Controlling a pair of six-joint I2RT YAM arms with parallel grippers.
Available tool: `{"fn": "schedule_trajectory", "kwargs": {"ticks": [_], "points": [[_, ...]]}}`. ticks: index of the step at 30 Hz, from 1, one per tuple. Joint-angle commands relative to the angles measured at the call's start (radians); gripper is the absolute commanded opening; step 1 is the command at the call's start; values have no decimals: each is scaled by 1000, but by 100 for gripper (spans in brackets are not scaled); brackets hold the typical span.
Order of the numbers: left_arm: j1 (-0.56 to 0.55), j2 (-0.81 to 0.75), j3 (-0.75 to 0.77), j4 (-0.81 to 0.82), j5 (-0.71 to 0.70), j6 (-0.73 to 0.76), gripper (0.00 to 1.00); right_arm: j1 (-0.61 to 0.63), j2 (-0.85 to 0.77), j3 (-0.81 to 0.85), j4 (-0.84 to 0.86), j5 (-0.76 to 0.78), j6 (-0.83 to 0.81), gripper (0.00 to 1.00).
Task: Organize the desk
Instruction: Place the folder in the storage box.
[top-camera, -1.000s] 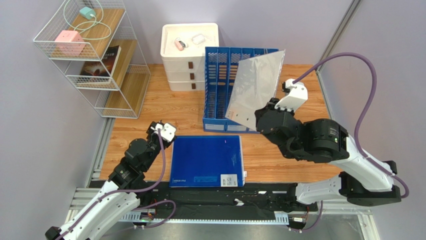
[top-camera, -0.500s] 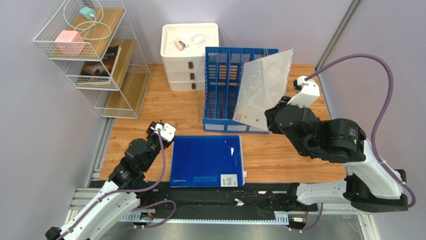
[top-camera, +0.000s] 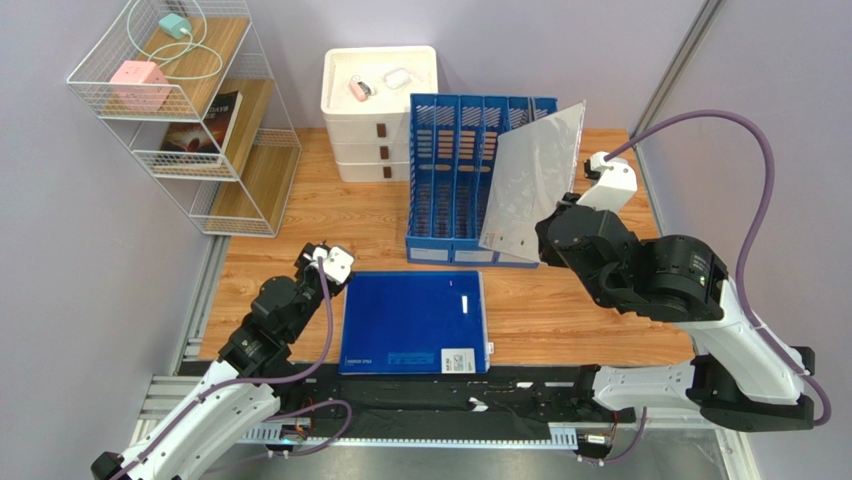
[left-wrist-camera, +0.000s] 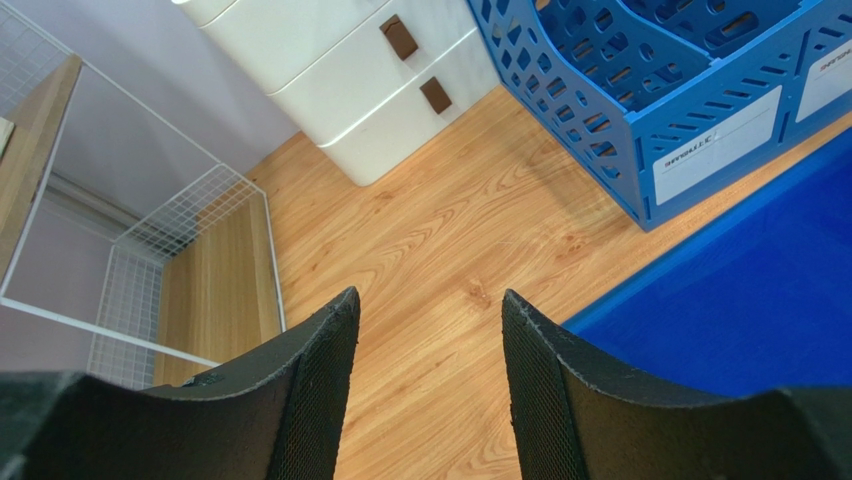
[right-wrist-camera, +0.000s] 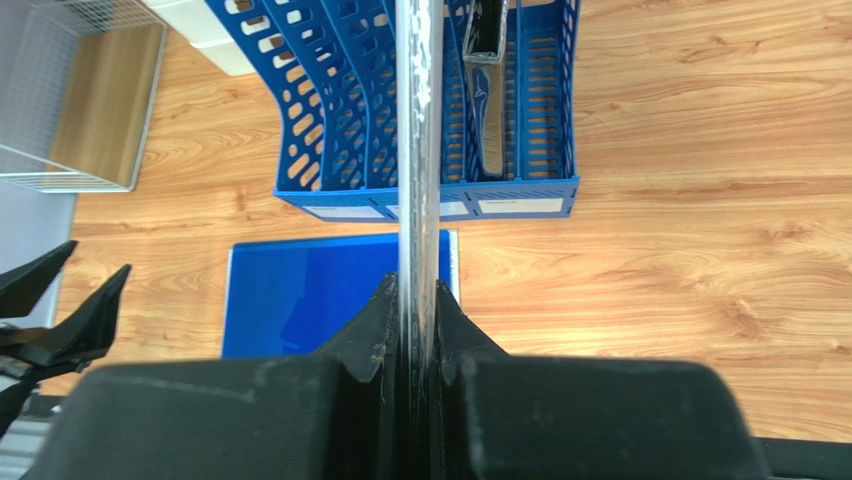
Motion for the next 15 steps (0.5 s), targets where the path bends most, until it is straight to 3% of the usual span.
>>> {"fn": "schedule_trajectory", "kwargs": {"ticks": [1,15], "points": [[5,-8,-3,22,5,-16,60,-18,45,27,-260,54,-55,0],[5,-36,-6,6,13,-13,60,-122,262,237,-237,36,-237,0]]}}
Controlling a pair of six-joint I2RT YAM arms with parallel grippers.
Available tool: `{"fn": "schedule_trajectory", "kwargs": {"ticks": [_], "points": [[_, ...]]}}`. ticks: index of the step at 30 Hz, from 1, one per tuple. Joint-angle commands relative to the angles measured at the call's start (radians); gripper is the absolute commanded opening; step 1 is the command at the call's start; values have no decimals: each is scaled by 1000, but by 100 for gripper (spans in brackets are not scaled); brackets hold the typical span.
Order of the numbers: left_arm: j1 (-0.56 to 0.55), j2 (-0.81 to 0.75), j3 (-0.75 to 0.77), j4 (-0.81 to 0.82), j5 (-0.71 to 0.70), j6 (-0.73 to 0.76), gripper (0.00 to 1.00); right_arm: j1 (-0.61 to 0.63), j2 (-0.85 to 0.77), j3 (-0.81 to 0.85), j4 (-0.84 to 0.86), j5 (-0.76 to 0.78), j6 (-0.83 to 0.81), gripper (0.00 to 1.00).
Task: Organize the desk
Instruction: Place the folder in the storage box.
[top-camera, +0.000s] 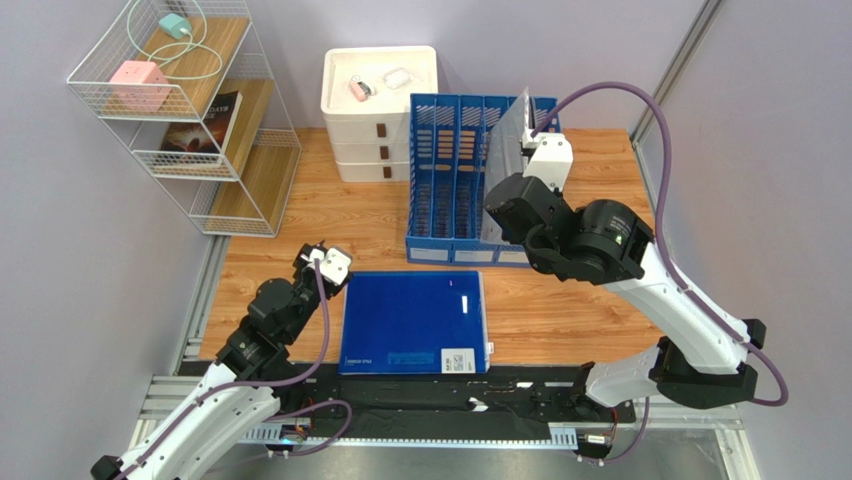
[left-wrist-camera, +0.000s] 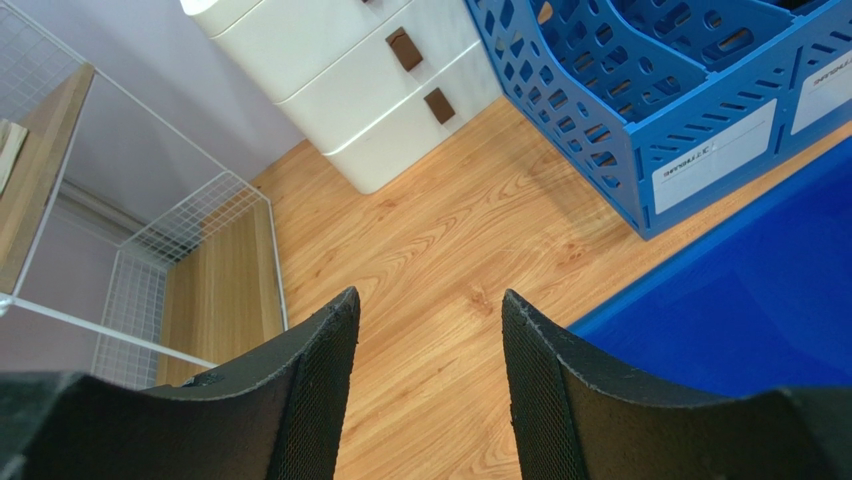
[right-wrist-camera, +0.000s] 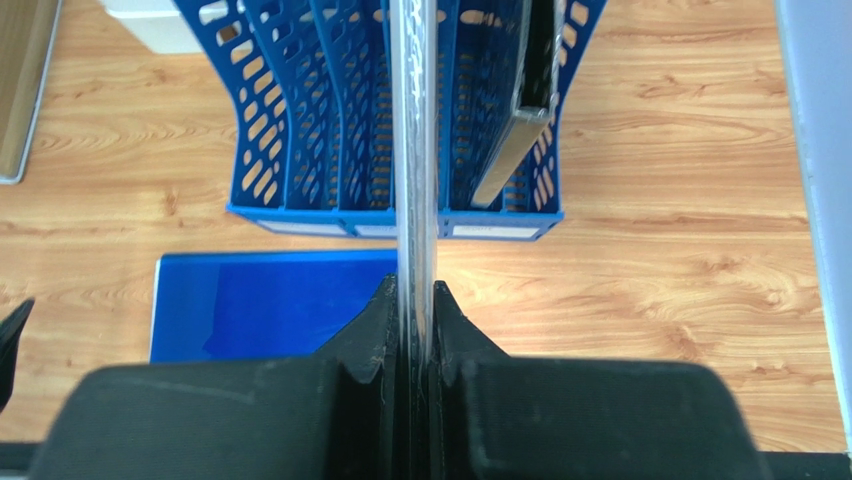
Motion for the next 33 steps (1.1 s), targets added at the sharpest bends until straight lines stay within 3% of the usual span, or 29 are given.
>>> {"fn": "schedule_trajectory", "kwargs": {"ticks": [1,9,23,33], "points": [[5,-13,-7,7,12,-15,60,-74,31,114,-226,37,-125,0],[5,-26,-7,-2,13,-12,60,-237,83,128,-74,-112,-275,0],[6,-29,-11,4,18,-8,60,-242,105,177,-32,-285,-257,0],[5,-48,-15,-5,16,-5,60,-274,223,387,-97,-327,-271,0]]}}
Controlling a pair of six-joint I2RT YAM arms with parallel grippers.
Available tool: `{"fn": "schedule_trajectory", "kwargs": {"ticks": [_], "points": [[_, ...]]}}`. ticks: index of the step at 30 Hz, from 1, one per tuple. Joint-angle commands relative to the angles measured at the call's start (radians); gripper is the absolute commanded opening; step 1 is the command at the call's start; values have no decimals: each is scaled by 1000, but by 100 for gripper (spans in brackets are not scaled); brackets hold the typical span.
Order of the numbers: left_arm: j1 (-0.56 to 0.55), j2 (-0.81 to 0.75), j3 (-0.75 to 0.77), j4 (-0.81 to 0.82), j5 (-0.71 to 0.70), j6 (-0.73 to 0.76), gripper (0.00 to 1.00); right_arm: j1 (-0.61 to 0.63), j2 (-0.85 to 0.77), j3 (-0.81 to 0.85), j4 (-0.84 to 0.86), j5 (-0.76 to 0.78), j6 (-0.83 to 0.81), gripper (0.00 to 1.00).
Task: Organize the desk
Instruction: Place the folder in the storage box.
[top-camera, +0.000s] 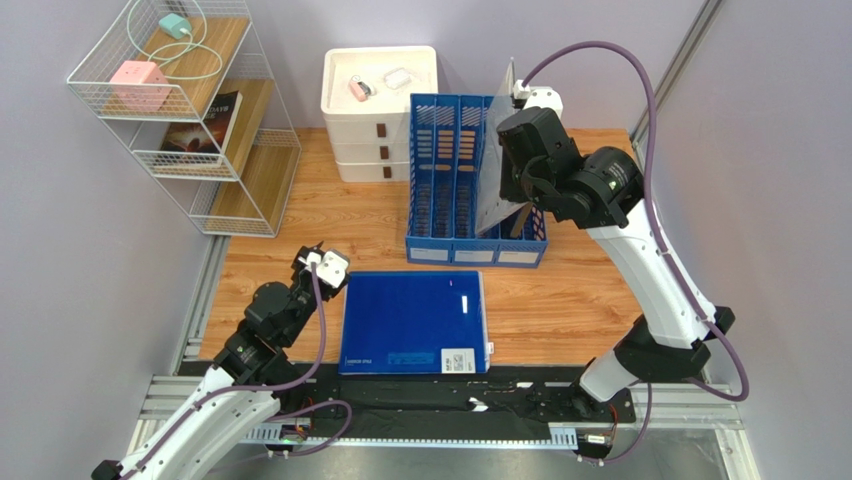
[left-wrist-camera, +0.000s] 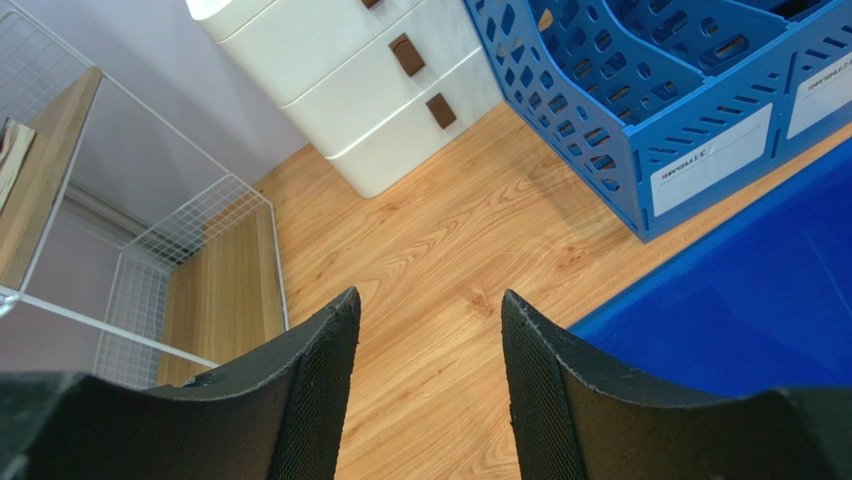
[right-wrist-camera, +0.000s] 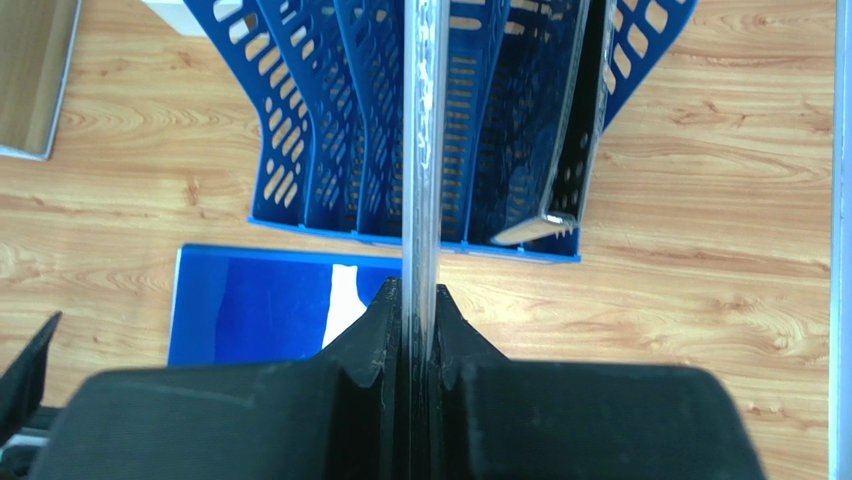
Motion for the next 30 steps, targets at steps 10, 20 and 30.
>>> {"fn": "schedule_trajectory", "kwargs": {"ticks": [10,20,30], "points": [[5,-7,-9,7,18,-3,60,-72,51,29,-84,22,-61,0],[5,-1,-6,8,21,-5,60,-155,12,26,-109,5,-96,0],[5,-1,-6,7,21,-3,60,-173,1,-17,-104,-54,-84,0]]}}
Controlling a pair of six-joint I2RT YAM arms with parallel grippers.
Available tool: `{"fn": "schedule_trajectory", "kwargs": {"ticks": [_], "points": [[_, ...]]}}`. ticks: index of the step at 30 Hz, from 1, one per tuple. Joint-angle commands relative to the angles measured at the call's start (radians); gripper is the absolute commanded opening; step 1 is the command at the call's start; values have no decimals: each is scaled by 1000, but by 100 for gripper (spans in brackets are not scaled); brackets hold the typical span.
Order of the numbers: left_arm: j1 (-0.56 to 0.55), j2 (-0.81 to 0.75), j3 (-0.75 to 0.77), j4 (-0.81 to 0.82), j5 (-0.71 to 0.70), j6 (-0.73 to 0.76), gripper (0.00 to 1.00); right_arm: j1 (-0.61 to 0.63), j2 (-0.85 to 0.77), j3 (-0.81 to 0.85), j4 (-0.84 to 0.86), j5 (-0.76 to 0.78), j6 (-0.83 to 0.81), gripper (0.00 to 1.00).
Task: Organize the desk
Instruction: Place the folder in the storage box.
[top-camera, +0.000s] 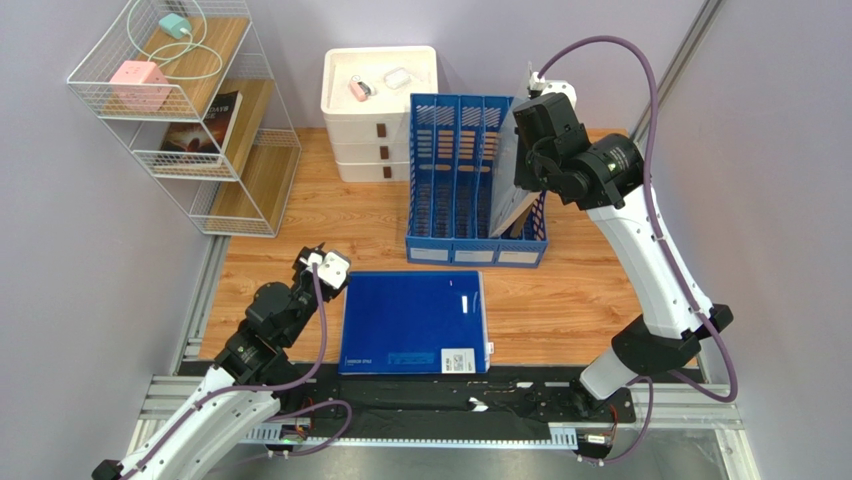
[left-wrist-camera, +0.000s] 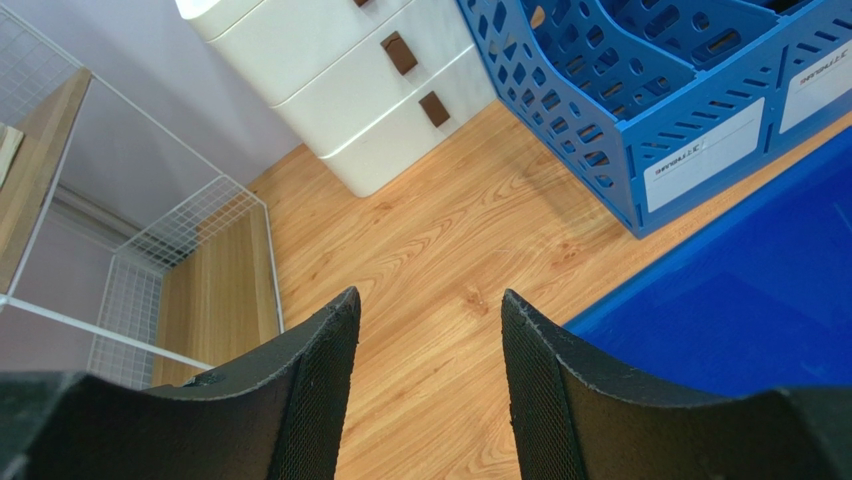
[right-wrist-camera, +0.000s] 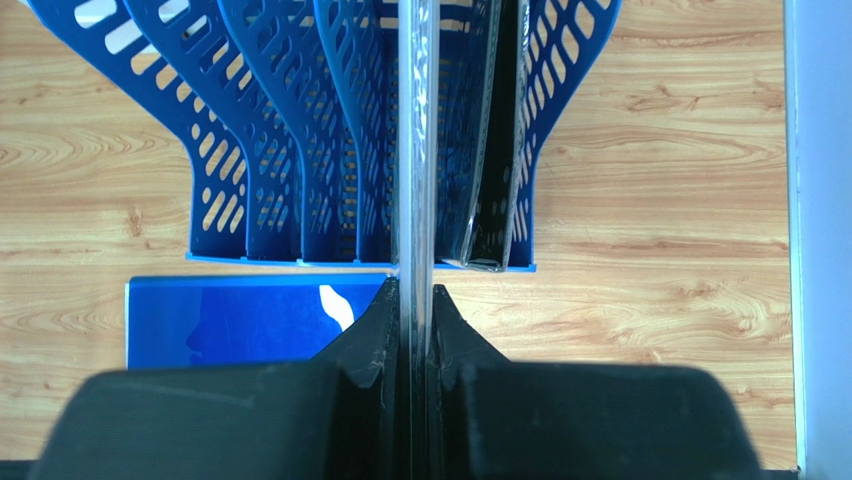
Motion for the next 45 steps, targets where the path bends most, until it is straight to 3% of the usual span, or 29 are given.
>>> {"fn": "schedule_trajectory", "kwargs": {"ticks": [1,18,27,28,30,31,33,39,43,45], "points": [[5,1,1,7,9,-5,60,-8,-29,-6,-125,-9,-34,0],[5,-16,-1,3,6,0,60,-10,157,74,-108,-109,-24,0],[5,-24,1,-1,6,-2,60,-25,169,-1,-105,-117,2,0],[5,-27,2,-4,7,0,60,-27,169,-6,-110,-110,6,11],[5,-31,1,-6,9,-2,61,-27,165,-15,-110,-92,11,48],[5,-31,2,-7,12,-2,61,-27,157,-15,-108,-86,9,72],[5,-30,2,-9,14,0,61,-25,142,-17,-105,-57,12,97],[5,-19,2,-7,21,0,61,-24,53,6,-54,-69,2,100],[5,-4,4,-6,23,1,61,-16,-30,48,4,-196,9,100],[5,6,5,-9,26,5,61,40,-116,-16,48,-244,20,100]]}}
